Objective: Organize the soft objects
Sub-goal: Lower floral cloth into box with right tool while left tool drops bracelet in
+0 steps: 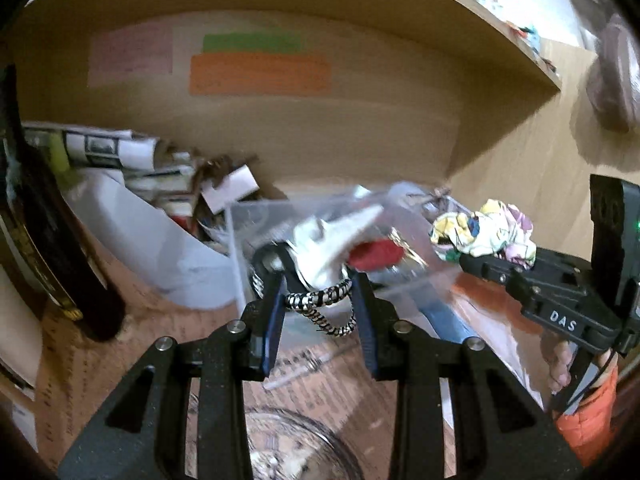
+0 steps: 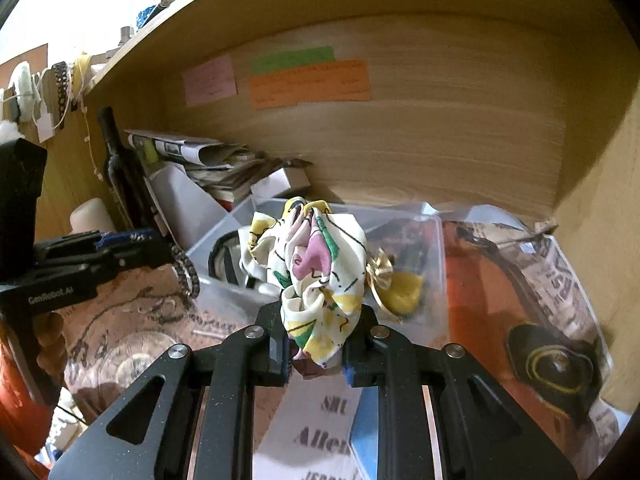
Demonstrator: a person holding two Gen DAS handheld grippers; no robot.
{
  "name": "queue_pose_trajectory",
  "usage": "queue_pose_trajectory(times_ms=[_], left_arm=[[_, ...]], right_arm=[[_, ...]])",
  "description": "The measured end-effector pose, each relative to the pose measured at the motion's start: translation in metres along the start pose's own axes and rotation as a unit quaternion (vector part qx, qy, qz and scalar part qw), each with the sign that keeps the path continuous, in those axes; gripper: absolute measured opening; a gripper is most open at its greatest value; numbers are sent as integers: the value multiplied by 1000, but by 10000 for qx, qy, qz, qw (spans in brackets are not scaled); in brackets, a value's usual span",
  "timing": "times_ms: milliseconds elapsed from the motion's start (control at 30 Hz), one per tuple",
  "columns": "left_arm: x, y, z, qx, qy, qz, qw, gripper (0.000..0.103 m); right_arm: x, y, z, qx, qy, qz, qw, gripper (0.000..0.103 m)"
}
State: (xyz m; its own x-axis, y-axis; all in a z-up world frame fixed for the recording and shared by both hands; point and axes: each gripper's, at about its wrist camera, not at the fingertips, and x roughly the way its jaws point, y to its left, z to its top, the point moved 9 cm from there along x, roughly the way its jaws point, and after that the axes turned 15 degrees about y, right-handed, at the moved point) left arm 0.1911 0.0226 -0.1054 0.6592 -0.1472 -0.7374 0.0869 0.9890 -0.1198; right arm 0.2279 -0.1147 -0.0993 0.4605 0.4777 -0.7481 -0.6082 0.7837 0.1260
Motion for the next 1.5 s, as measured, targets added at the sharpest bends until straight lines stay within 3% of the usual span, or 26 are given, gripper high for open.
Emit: queue_pose_trajectory(times_ms=[233,467,733,800,867,933,967,1233,1500], left_arm=[[15,17,22,-161,-8,174,9997,34],[55,14,23,-214,503,-169,9984,34],[83,16,14,-126,767,34,9970,35],[85,16,14,-64,771,146,9969,42],[84,17,14,-33,786,184,9967,56],[83,18,14,-45,756,223,9969,63],[82,18,15,-38,743,230,9970,64],[59,19,20,-66,519,173,9985,67],[-2,10,29,-27,-218,231,9995,69]], right_arm=[[27,-2,16,-73,245,75,9996,17],[64,-7,14,-34,756,217,9969,17],[80,-14,8,25,983,147,9950,17],[82,-15,8,39,1008,121,9948,25],[81,-18,9,68,995,38,9950,47],[79,-18,10,111,948,54,9954,64],[77,-18,10,126,901,57,9958,67],[56,-16,14,100,727,116,9972,68],[7,-5,26,-58,147,-39,9999,68]])
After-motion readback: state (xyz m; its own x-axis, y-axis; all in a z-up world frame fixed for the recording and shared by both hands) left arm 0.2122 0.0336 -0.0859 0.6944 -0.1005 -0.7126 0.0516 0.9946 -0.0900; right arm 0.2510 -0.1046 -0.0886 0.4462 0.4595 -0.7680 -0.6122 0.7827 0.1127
